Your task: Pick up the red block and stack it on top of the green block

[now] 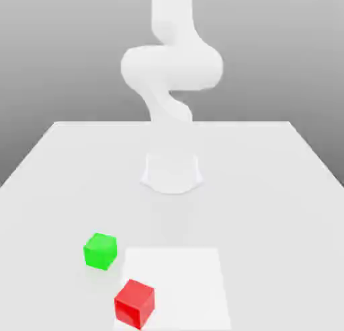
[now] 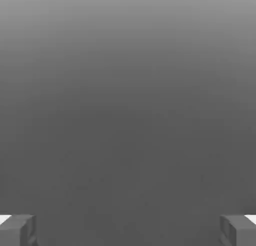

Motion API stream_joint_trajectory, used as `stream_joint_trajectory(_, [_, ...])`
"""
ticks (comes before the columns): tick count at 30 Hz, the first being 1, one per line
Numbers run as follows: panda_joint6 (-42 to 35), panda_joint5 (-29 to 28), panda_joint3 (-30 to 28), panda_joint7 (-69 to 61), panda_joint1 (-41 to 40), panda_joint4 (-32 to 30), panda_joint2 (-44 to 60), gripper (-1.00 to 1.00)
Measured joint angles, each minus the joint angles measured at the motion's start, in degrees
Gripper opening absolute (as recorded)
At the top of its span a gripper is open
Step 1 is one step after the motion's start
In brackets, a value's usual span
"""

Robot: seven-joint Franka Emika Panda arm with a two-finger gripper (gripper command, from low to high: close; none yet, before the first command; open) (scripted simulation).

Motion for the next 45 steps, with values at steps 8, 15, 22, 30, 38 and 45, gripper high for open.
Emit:
stream_joint_trajectory(8, [6.59, -1.68, 1.40, 6.64, -3.80, -3.23, 17.00, 0.00])
stream_joint_trajectory(15, [12.22, -2.73, 1.22, 12.05, -5.80, -6.00, 31.55, 0.00])
stream_joint_trajectory(22, [17.93, -1.53, 0.62, 15.86, -7.34, -8.80, 46.00, 0.00])
stream_joint_trajectory(30, [28.70, -0.37, 0.14, 16.98, -7.34, -8.41, 61.91, -1.00])
stream_joint_trajectory(38, [27.62, -0.38, 0.27, 17.01, -7.45, -8.62, 60.57, -1.00])
stream_joint_trajectory(45, [20.16, 2.45, -0.91, 22.51, -8.78, -13.76, 47.89, -1.00])
